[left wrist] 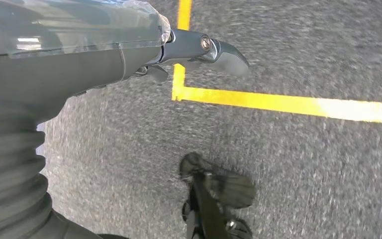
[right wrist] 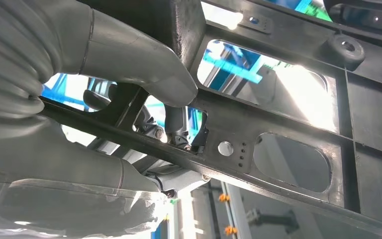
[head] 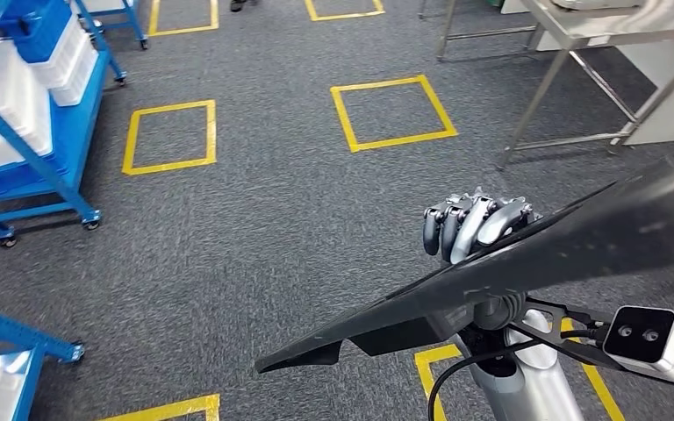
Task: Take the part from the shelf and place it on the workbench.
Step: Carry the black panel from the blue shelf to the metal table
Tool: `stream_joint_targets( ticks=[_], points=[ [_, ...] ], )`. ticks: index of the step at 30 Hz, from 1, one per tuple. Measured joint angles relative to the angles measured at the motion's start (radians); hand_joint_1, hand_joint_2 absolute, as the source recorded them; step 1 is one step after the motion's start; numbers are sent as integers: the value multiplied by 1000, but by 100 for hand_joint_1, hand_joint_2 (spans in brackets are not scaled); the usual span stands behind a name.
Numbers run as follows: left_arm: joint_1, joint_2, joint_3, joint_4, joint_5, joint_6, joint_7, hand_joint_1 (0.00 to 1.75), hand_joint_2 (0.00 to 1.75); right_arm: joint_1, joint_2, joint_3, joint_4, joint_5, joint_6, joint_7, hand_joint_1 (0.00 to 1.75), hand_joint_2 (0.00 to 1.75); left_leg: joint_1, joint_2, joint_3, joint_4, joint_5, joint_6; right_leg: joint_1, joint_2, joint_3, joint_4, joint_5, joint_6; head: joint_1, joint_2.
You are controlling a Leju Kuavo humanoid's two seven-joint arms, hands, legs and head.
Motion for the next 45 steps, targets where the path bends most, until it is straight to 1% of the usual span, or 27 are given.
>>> stream_joint_targets(
  ticks=[2, 3, 4, 6, 8, 10, 12, 13, 14, 17, 19, 21, 23, 25, 27, 28, 30, 32, 34, 36, 37, 39, 41, 42, 43, 44, 45],
  points=[
    [0, 1, 0, 0, -5, -1, 2, 0, 175, -1, 1, 0, 1, 0, 0, 1, 175, 175, 5, -42, 56, -131, 57, 4, 0, 26, -3, 11, -5, 8, 0, 0],
    [-1, 1, 0, 0, -7, 0, 4, 0, 175, -1, 2, 0, 2, 1, 0, 3, 175, 175, 6, -58, 71, -168, 66, 7, -1, 36, -7, 15, -6, 14, 0, 0],
    [-3, 1, 0, 0, -8, 1, 6, 0, 175, -1, 2, 0, 3, 2, 0, 5, 175, 175, 5, -64, 77, -181, 64, 12, -1, 47, -12, 16, -5, 20, 0, 0],
    [-8, 2, 0, 0, -7, 2, 8, 0, 175, -1, 2, 1, 4, 4, -1, 9, 175, 175, 3, -44, 80, -187, 67, 25, -5, 61, -18, 15, -3, 32, 0, 0],
    [-11, 2, 0, 0, -6, 0, 7, 0, 175, -1, 1, 0, 4, 7, -2, 12, 175, 175, 3, -20, 83, -196, 74, 39, -5, 20, -33, 45, -25, 40, 0, 0],
    [-7, 3, 0, 0, -6, -3, 4, 0, 175, 1, 1, 0, 5, 9, -5, 11, 175, 175, 1, 5, 84, -200, 75, 47, -6, -44, -86, 159, -86, 48, 0, 0],
    [-3, 3, 0, 0, -7, -4, 5, 0, 175, 8, 1, 0, 8, 10, -10, 10, 175, 175, -2, 32, 83, -200, 73, 50, -9, -65, -149, 287, -135, 56, 0, 0],
    [-2, 4, 0, 0, -8, -4, 5, 0, 175, 13, 1, -1, 10, 10, -13, 9, 175, 175, -3, 45, 84, -200, 71, 50, -11, -68, -160, 309, -135, 57, 0, 0],
    [-3, 4, 0, 0, -8, -5, 6, 0, 175, 16, 0, -1, 12, 10, -14, 9, 175, 175, -4, 57, 85, -200, 70, 50, -11, -72, -149, 288, -115, 57, 0, 0],
    [-5, 4, 0, 0, -9, -12, 7, 0, 175, 19, 0, -1, 14, 11, -15, 8, 175, 175, -8, 89, 95, -198, 61, 42, -2, -124, -41, 78, -28, 45, 0, 0],
    [-6, 4, 0, 0, -9, -16, 7, 0, 175, 19, 1, 0, 14, 12, -15, 7, 175, 175, -12, 107, 100, -198, 54, 32, 8, -144, -9, 13, -14, 34, 0, 0],
    [-9, 4, 0, 0, -9, -16, 7, 0, 175, 20, 1, 0, 14, 13, -15, 7, 175, 175, -12, 123, 104, -199, 49, 20, 9, -119, -10, 10, -12, 23, 0, 0],
    [-12, 4, 0, 0, -9, -16, 7, 0, 175, 20, 1, 0, 14, 14, -15, 7, 175, 175, -8, 92, 97, -172, 27, 10, 4, -97, -6, 1, -7, 11, 0, 0],
    [-11, 4, 0, 0, -9, -16, 7, 0, 175, 20, 3, 0, 14, 14, -15, 6, 175, 175, -3, 35, 51, -67, -32, 4, 0, -76, -2, -4, -5, 3, 0, 0],
    [-8, 6, 0, 0, -9, -16, 7, 0, 175, 22, 5, 0, 15, 14, -15, 6, 175, 175, -2, 15, -19, 71, -83, 0, 1, -51, -1, -2, -6, 0, 0, 0],
    [-7, 7, 0, 0, -9, -16, 7, 0, 175, 22, 6, 0, 16, 16, -15, 6, 175, 175, -2, 14, -40, 104, -84, -1, 1, -36, 0, 0, -7, 0, 0, 0],
    [-4, 7, 0, 0, -12, -14, 7, 0, 175, 23, 6, 0, 17, 21, -18, 7, 175, 175, -1, 8, -27, 48, -25, -1, 1, -5, 2, 5, -11, 2, 0, 0],
    [-3, 8, 0, 0, -16, -14, 7, 0, 175, 23, 8, 0, 17, 27, -21, 7, 175, 175, 4, -33, 30, -93, 49, 2, 0, 22, 2, 14, -16, 9, 0, 0],
    [-4, 10, 0, 0, -22, -14, 8, 0, 175, 24, 11, 1, 16, 38, -26, 8, 175, 175, 7, -71, 62, -170, 71, 7, -2, 47, -6, 20, -17, 21, 0, 0],
    [-8, 11, -1, 0, -29, -13, 9, 0, 175, 26, 15, 2, 16, 52, -36, 8, 175, 175, 5, -62, 67, -178, 68, 17, -4, 69, -14, 18, -14, 33, 0, 0],
    [-10, 12, -1, 0, -32, -13, 10, 0, 175, 28, 15, 4, 16, 58, -43, 7, 175, 175, 6, -50, 69, -182, 70, 24, -5, 63, -16, 21, -15, 38, 0, 0],
    [-12, 13, -1, 0, -39, -13, 13, 0, 175, 27, 16, 6, 16, 67, -55, 4, 175, 175, 7, -24, 72, -190, 74, 38, -2, 6, -39, 69, -46, 46, 0, 0],
    [-10, 14, -2, 0, -47, -13, 18, 0, 175, 26, 20, 10, 18, 74, -64, 1, 175, 175, 3, 3, 73, -193, 73, 46, -2, -55, -100, 196, -112, 52, 0, 0],
    [-8, 15, -3, 0, -50, -14, 21, 0, 175, 26, 22, 13, 20, 76, -67, 0, 175, 175, 2, 17, 73, -192, 72, 47, -5, -64, -134, 263, -138, 55, 0, 0],
    [-8, 16, -3, 0, -52, -14, 24, 0, 175, 26, 23, 15, 23, 77, -69, 0, 175, 175, 1, 30, 74, -192, 70, 47, -6, -67, -156, 306, -148, 57, 0, 0],
    [-8, 17, -4, 0, -54, -14, 25, 0, 175, 26, 24, 17, 26, 79, -71, 0, 175, 175, 1, 43, 75, -192, 68, 47, -8, -69, -158, 309, -137, 58, 0, 0],
    [-9, 17, -5, 0, -55, -13, 26, 0, 175, 25, 25, 20, 29, 80, -72, 0, 175, 175, 1, 55, 78, -192, 66, 45, -9, -73, -137, 269, -109, 57, 0, 0]
  ],
)
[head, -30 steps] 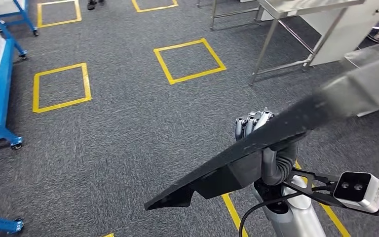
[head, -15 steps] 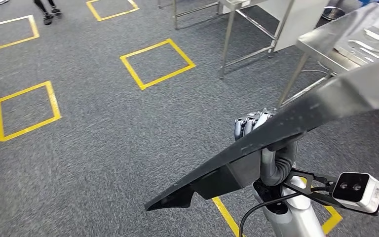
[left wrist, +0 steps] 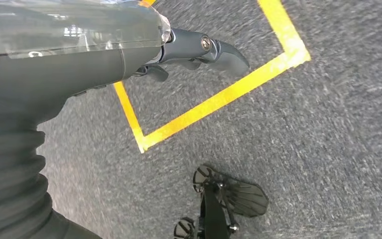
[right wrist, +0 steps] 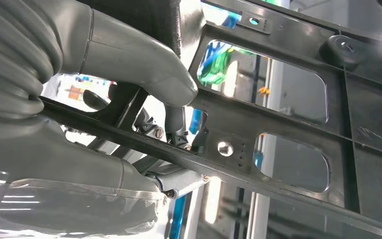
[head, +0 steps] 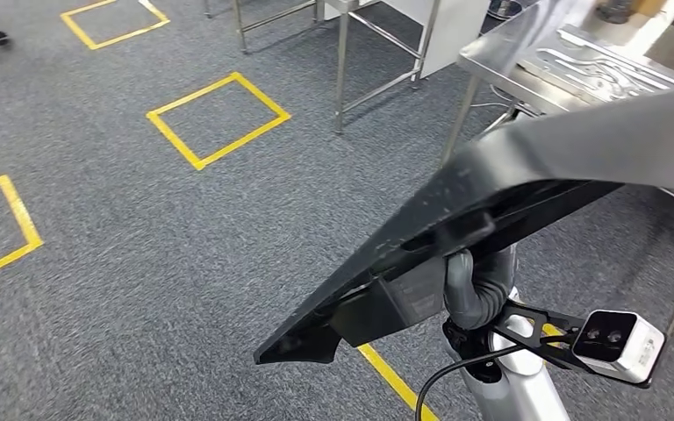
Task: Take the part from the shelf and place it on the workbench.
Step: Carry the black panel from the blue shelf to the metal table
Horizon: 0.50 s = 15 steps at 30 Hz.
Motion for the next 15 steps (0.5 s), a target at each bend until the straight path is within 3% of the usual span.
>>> stream_joint_targets(
  ticks=[2, 3, 5, 7, 9, 11, 13, 14, 15],
  points=[
    [-3, 0, -2, 0, -5, 0, 2, 0, 175, -7, 2, 5, 4, 2, -5, 0, 175, 175, -2, 21, 9, 0, -6, -6, 4, -38, 79, -149, 67, -7, 0, 0],
    [-3, 0, -3, 0, -7, 0, 4, 0, 175, -12, 4, 7, 6, 3, -9, 0, 175, 175, -4, 29, 12, 1, -10, -11, 9, -57, 109, -208, 86, -12, 0, 0],
    [-4, 0, -4, 0, -10, 0, 7, 0, 175, -22, 6, 10, 9, 4, -22, 0, 175, 175, -9, 48, 17, 1, -15, -21, 19, -73, 126, -250, 90, -23, 0, 0],
    [-7, 0, -5, 0, -11, 0, 9, 0, 175, -24, 7, 11, 11, 4, -32, -1, 175, 175, -8, 63, 23, 0, -21, -32, 17, -47, 126, -256, 94, -33, 0, 0],
    [-8, -1, -6, 0, -12, 0, 10, 0, 175, -28, 9, 14, 12, 4, -35, -2, 175, 175, -5, 31, 13, 35, -49, -41, 11, -24, 133, -266, 99, -45, 0, 0],
    [-6, -1, -6, 0, -13, 1, 12, 0, 175, -32, 12, 21, 15, 5, -37, -2, 175, 175, -2, -22, -41, 153, -108, -47, 8, -1, 137, -269, 101, -52, 0, 0],
    [-4, -1, -6, 0, -14, 2, 15, 0, 175, -33, 14, 29, 20, 8, -39, 0, 175, 175, -2, -40, -108, 277, -147, -50, 9, 26, 138, -267, 100, -55, 0, 0],
    [-3, -1, -6, 0, -13, 3, 17, 0, 175, -33, 14, 32, 22, 10, -40, 1, 175, 175, -2, -42, -124, 294, -138, -49, 10, 41, 138, -265, 99, -55, 0, 0],
    [-3, -1, -6, 0, -13, 3, 18, 0, 175, -33, 14, 34, 24, 12, -40, 2, 175, 175, -1, -43, -120, 271, -109, -49, 10, 56, 140, -264, 98, -55, 0, 0]
  ],
)
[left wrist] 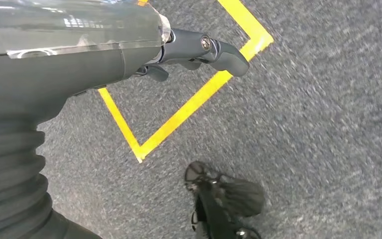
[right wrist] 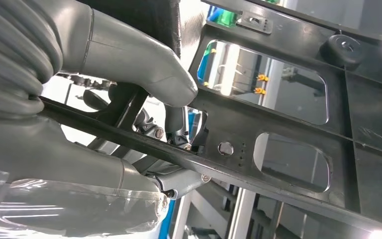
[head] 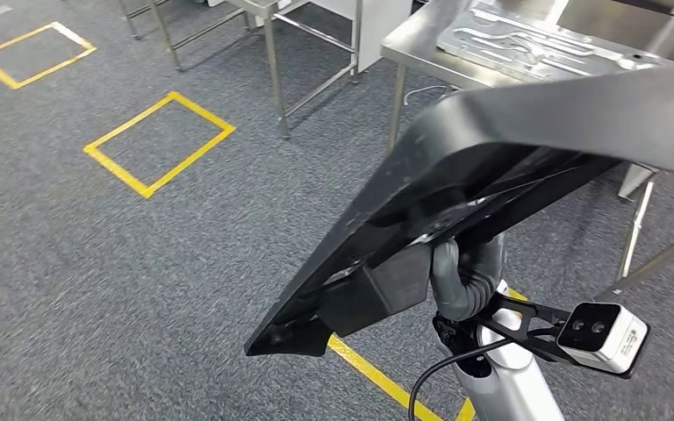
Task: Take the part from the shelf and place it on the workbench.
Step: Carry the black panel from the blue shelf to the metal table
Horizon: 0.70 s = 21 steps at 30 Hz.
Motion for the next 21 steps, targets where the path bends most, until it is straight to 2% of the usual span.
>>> stream_joint_targets(
  ticks=[1, 3, 4, 5, 7, 8, 9, 11, 12, 13, 14, 15, 16, 18, 19, 20, 21],
  points=[
    [1, 0, 0, 0, 0, 0, 0, 0, 175, 0, 0, 1, 1, 1, -1, 0, 175, 175, 1, -7, 21, -60, 43, 1, 0, 14, 2, 2, -2, 2, 0, 0],
    [1, 0, 0, 0, 2, 2, 2, 0, 175, -3, 0, 5, 2, 1, -4, 1, 175, 175, 5, -53, 74, -194, 105, 6, -1, 40, -1, 10, -6, 9, 0, 0],
    [1, 0, 0, 0, 2, 3, 3, 0, 175, -5, 0, 8, 4, 1, -6, 2, 175, 175, 7, -73, 91, -235, 117, 9, -2, 52, -5, 13, -6, 14, 0, 0],
    [1, 0, 0, 0, 3, 6, 6, 0, 175, -7, 0, 11, 5, 1, -9, 3, 175, 175, 7, -84, 97, -251, 117, 13, -3, 62, -10, 14, -5, 20, 0, 0],
    [-2, -1, 0, 0, 4, 11, 9, 0, 175, -9, 0, 15, 8, 1, -12, 5, 175, 175, 6, -67, 99, -257, 119, 24, -5, 84, -17, 13, -1, 32, 0, 0],
    [-3, -2, 0, 0, 4, 14, 11, 0, 175, -11, 0, 16, 9, 1, -13, 5, 175, 175, 7, -55, 101, -261, 121, 31, -4, 75, -21, 18, -6, 37, 0, 0],
    [-4, -4, 0, 0, 5, 15, 11, 0, 175, -13, 0, 17, 10, 1, -14, 5, 175, 175, 9, -41, 102, -266, 124, 38, -2, 54, -32, 40, -20, 42, 0, 0],
    [-2, -5, 0, 0, 5, 16, 12, 0, 175, -19, 0, 19, 12, 0, -14, 5, 175, 175, 8, -16, 104, -271, 126, 48, -1, -13, -83, 146, -79, 51, 0, 0],
    [-1, -5, 0, 0, 4, 16, 12, 0, 175, -20, 1, 20, 14, 0, -14, 5, 175, 175, 7, -3, 104, -271, 125, 50, -4, -34, -119, 219, -111, 54, 0, 0],
    [1, -5, 0, 0, 5, 16, 12, 0, 175, -21, 1, 22, 17, 0, -14, 5, 175, 175, 6, 11, 104, -271, 124, 51, -6, -44, -149, 280, -132, 58, 0, 0],
    [2, -5, 0, 0, 5, 16, 12, 0, 175, -20, 1, 23, 19, 0, -14, 5, 175, 175, 6, 24, 104, -271, 123, 51, -9, -49, -165, 309, -135, 60, 0, 0],
    [2, -5, 0, 0, 5, 16, 12, 0, 175, -20, 1, 24, 22, 0, -15, 5, 175, 175, 6, 37, 105, -271, 121, 50, -11, -53, -159, 299, -118, 62, 0, 0],
    [1, -5, 0, 0, 5, 16, 12, 0, 175, -21, 1, 25, 24, 0, -16, 5, 175, 175, 6, 48, 108, -271, 120, 48, -12, -62, -132, 247, -86, 62, 0, 0],
    [-1, -5, 0, 0, 5, 16, 12, 0, 175, -25, 1, 27, 26, 0, -20, 5, 175, 175, 3, 68, 116, -269, 114, 41, -6, -106, -51, 96, -24, 54, 0, 0],
    [-1, -5, 0, 0, 5, 15, 12, 0, 175, -27, 1, 29, 26, 0, -22, 5, 175, 175, 1, 77, 119, -269, 112, 36, -2, -125, -22, 41, -7, 47, 0, 0],
    [-1, -5, 0, 0, 5, 15, 12, 0, 175, -30, 1, 30, 27, 0, -25, 4, 175, 175, -2, 86, 122, -268, 109, 30, 3, -136, -8, 13, -2, 41, 0, 0],
    [-1, -6, 0, 0, 5, 14, 12, 0, 175, -32, 1, 31, 28, -1, -27, 3, 175, 175, -4, 96, 124, -269, 107, 25, 7, -133, -7, 4, -4, 36, 0, 0]
  ],
)
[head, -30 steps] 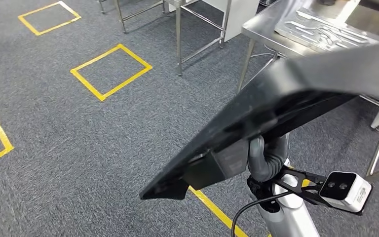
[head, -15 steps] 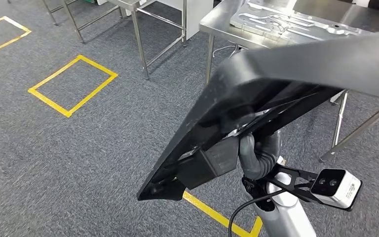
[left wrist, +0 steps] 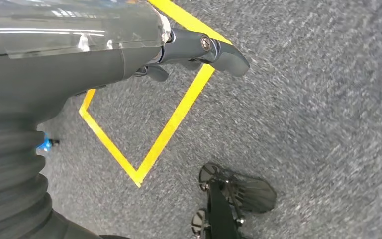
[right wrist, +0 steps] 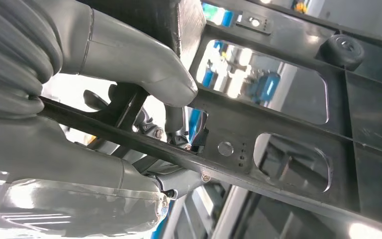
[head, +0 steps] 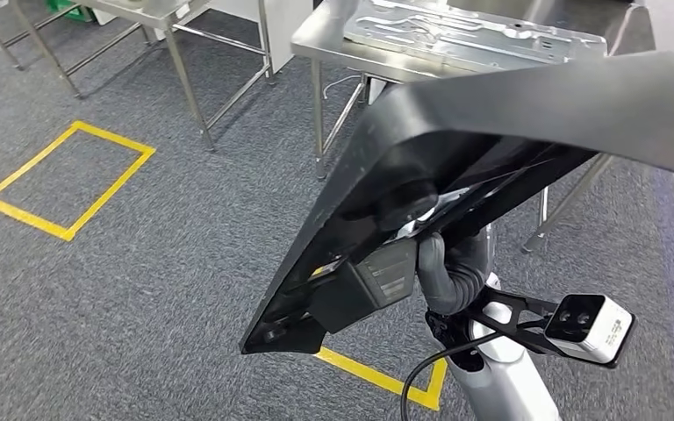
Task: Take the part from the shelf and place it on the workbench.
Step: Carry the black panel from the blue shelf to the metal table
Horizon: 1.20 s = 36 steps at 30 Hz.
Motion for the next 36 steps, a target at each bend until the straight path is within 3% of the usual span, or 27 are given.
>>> stream_joint_targets(
  ticks=[2, 4, 6, 7, 8, 9, 11, 13, 15, 16, 17, 19, 21, 23, 24, 25, 26, 28, 30, 32, 34, 36],
  points=[
    [-3, 0, 0, 0, -2, -3, -2, 0, 175, -1, 0, 1, 2, -1, -3, -1, 175, 175, 2, 13, 5, 1, -6, -12, -3, 27, -1, -4, 5, -11, 0, 0],
    [-4, -1, 0, 0, -6, -3, -4, 0, 175, -5, 0, 2, 3, 0, -4, -4, 175, 175, 7, -25, -12, 50, -42, -21, -9, 51, 3, -12, 11, -24, 0, 0],
    [-1, -2, 0, 0, -9, -1, -6, 0, 175, -9, 2, 6, 6, 1, -7, -6, 175, 175, 9, -77, -69, 174, -107, -25, -11, 74, 4, -14, 13, -31, 0, 0],
    [0, -2, 0, 0, -9, 0, -7, 0, 175, -9, 2, 8, 8, 2, -8, -6, 175, 175, 9, -88, -101, 239, -132, -26, -10, 87, 4, -13, 12, -32, 0, 0],
    [2, -3, 0, 0, -9, 0, -9, 0, 175, -8, 2, 11, 10, 4, -9, -6, 175, 175, 9, -92, -123, 279, -139, -26, -9, 102, 4, -11, 12, -33, 0, 0],
    [3, -3, 0, 0, -9, -1, -11, 0, 175, -8, 2, 13, 12, 6, -10, -6, 175, 175, 9, -94, -128, 281, -125, -26, -9, 118, 4, -9, 11, -32, 0, 0],
    [4, -4, 0, 0, -9, -1, -13, 0, 175, -8, 2, 16, 14, 8, -15, -6, 175, 175, 11, -111, -88, 177, -50, -23, -10, 148, 6, -3, 8, -28, 0, 0],
    [5, -4, 0, 0, -8, 0, -16, 0, 175, -10, 2, 18, 15, 10, -19, -6, 175, 175, 15, -157, -37, 57, -1, -16, -9, 172, 1, 5, 4, -19, 0, 0],
    [3, -4, 0, 0, -6, 1, -20, 0, 175, -10, 2, 19, 16, 11, -20, -6, 175, 175, 14, -178, -21, 20, 1, -8, -10, 193, -7, 9, 6, -8, 0, 0],
    [1, -4, 0, 0, -5, 1, -21, 0, 175, -10, 2, 20, 16, 12, -20, -6, 175, 175, 14, -168, -20, 17, 3, -2, -12, 204, -11, 8, 8, -1, 0, 0],
    [0, -6, 0, 0, -5, 1, -22, 0, 175, -10, 2, 21, 17, 13, -20, -6, 175, 175, 14, -156, -19, 14, 5, 4, -13, 202, -13, 9, 8, 4, 0, 0],
    [-1, -9, 1, 0, -4, 1, -23, 0, 175, -12, 2, 23, 17, 14, -21, -7, 175, 175, 16, -132, -14, 6, 9, 18, -10, 154, -31, 47, -17, 15, 0, 0],
    [2, -10, 1, 0, -4, -1, -24, 0, 175, -14, 2, 25, 17, 16, -21, -7, 175, 175, 13, -106, -13, 3, 8, 27, -11, 96, -91, 169, -80, 24, 0, 0],
    [5, -10, 1, 0, -5, -6, -26, 0, 175, -13, 2, 27, 19, 17, -21, -7, 175, 175, 10, -79, -13, 3, 6, 29, -15, 84, -154, 292, -124, 30, 0, 0],
    [6, -10, 1, 0, -6, -8, -27, 0, 175, -12, 2, 27, 19, 17, -21, -7, 175, 175, 10, -66, -12, 3, 4, 29, -16, 82, -162, 307, -119, 31, 0, 0],
    [5, -11, 1, 0, -6, -10, -28, 0, 175, -12, 2, 28, 20, 17, -21, -7, 175, 175, 10, -54, -10, 3, 2, 28, -17, 77, -146, 275, -94, 30, 0, 0],
    [4, -12, 1, 0, -6, -13, -28, 0, 175, -12, 2, 28, 20, 17, -22, -7, 175, 175, 9, -43, -6, 3, 0, 26, -17, 66, -111, 208, -58, 27, 0, 0],
    [3, -13, 1, 0, -6, -16, -30, 0, 175, -14, 2, 29, 20, 17, -23, -7, 175, 175, 6, -24, 2, 4, -6, 18, -7, 16, -33, 60, -4, 12, 0, 0],
    [3, -14, 1, 0, -6, -18, -30, 0, 175, -17, 2, 30, 19, 17, -27, -6, 175, 175, 2, -9, 7, 4, -12, 8, 3, -9, -7, 5, 6, -2, 0, 0],
    [1, -15, 1, 0, -6, -20, -32, 0, 175, -16, 3, 30, 19, 18, -38, -5, 175, 175, 1, 3, 12, 1, -16, -4, 2, 13, -7, 0, 8, -13, 0, 0],
    [1, -15, 1, -1, -6, -26, -36, 0, 175, -16, 2, 30, 19, 20, -50, -4, 175, 175, 3, -28, 4, 31, -38, -15, -5, 29, 1, -11, 9, -25, 0, 0],
    [4, -15, 1, -1, -6, -32, -39, 0, 175, -16, 3, 30, 19, 20, -56, -4, 175, 175, 6, -78, -48, 141, -94, -22, -8, 40, 9, -16, 8, -35, 0, 0]
  ],
)
